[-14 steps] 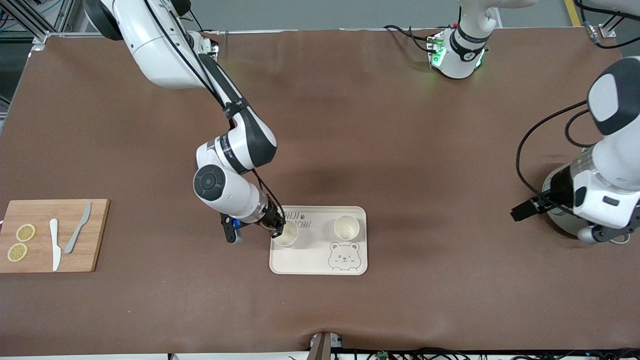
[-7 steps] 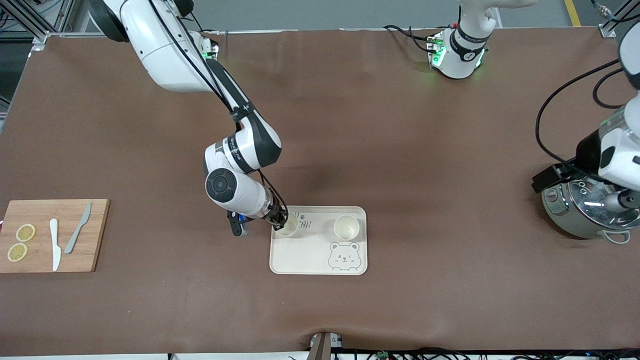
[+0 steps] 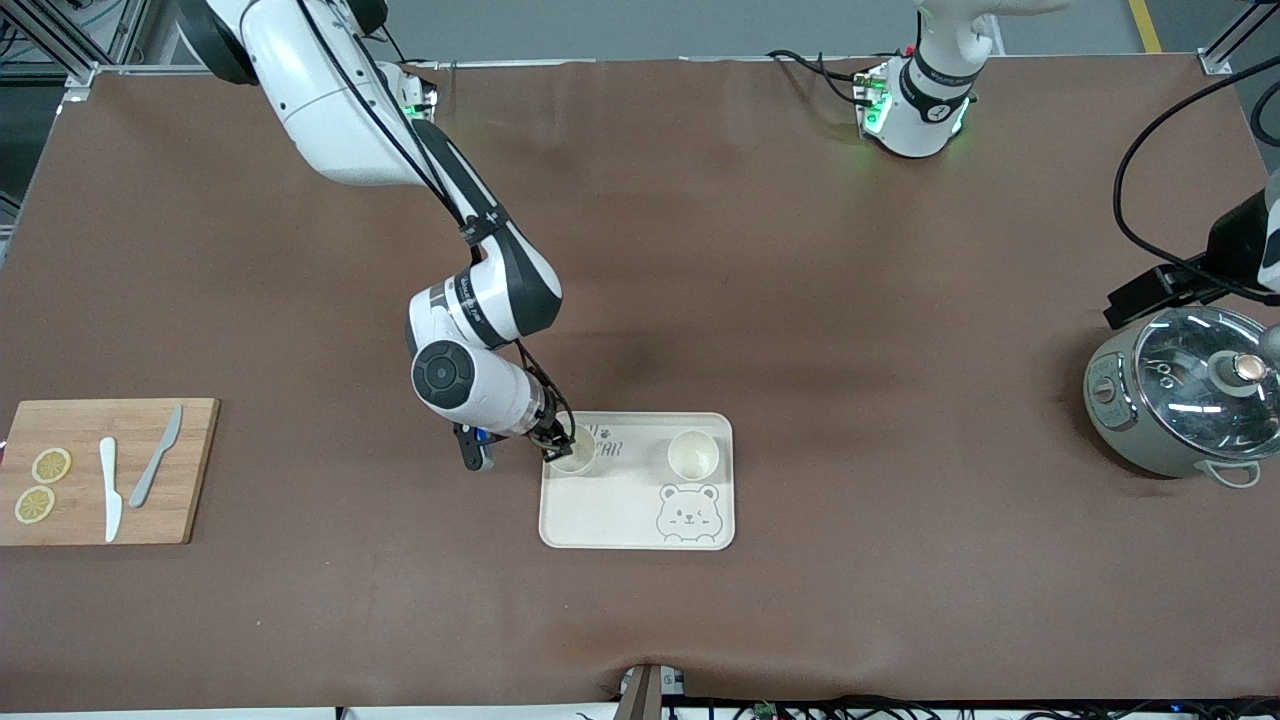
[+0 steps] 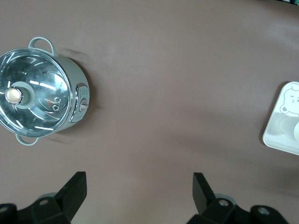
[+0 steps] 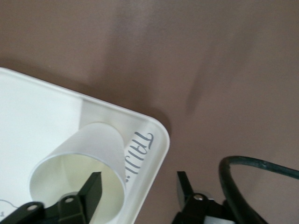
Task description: Place white IKEA cup upright on tray with both arms
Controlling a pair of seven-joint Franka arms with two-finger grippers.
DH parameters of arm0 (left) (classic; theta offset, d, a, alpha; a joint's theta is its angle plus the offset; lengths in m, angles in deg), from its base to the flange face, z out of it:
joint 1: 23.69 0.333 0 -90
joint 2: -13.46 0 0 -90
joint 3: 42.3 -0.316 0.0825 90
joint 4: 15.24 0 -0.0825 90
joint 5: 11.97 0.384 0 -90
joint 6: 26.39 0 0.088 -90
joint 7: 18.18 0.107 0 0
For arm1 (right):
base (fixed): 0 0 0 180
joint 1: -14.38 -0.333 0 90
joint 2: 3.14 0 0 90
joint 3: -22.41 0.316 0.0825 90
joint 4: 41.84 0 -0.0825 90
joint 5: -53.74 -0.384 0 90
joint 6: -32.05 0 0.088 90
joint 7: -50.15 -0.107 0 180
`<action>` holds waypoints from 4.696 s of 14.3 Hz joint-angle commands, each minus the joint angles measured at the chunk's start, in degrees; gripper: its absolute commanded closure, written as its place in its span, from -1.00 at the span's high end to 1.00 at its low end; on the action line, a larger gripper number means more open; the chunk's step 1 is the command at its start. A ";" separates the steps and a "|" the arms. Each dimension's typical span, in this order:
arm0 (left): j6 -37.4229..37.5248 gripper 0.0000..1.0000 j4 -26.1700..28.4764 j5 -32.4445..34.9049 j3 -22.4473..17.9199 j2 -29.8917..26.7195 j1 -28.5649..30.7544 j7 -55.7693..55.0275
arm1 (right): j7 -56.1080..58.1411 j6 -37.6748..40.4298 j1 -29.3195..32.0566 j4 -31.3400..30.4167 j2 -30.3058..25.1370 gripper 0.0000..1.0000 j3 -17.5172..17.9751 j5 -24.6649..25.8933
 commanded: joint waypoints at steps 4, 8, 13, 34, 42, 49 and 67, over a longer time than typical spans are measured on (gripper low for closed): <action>-1.02 1.00 10.13 1.22 0.34 -9.75 0.19 7.68 | 0.48 4.54 0.06 1.79 -3.45 1.00 -0.34 0.33; -5.15 1.00 19.02 0.25 0.52 -16.27 0.28 10.94 | 13.89 5.33 2.43 6.36 -4.85 1.00 -0.25 3.41; -5.24 1.00 22.19 -0.01 0.61 -19.44 -1.22 10.76 | 14.80 17.70 8.31 6.62 -10.74 1.00 -0.60 4.02; -2.78 1.00 20.61 -0.89 0.17 -18.47 -0.60 10.94 | 94.93 35.65 38.64 -11.22 -43.62 1.00 -1.13 13.52; -2.60 1.00 19.21 -0.54 -0.01 -17.94 -0.34 11.73 | 93.13 38.45 29.95 -6.75 -45.38 1.00 2.91 16.84; -2.43 1.00 18.33 -0.98 -0.01 -17.68 -0.25 11.20 | 92.76 41.63 31.70 -3.48 -44.15 1.00 1.86 17.21; -1.81 1.00 16.57 -0.72 -0.10 -16.19 0.01 11.46 | 92.32 43.65 33.01 -3.48 -43.89 1.00 1.77 17.21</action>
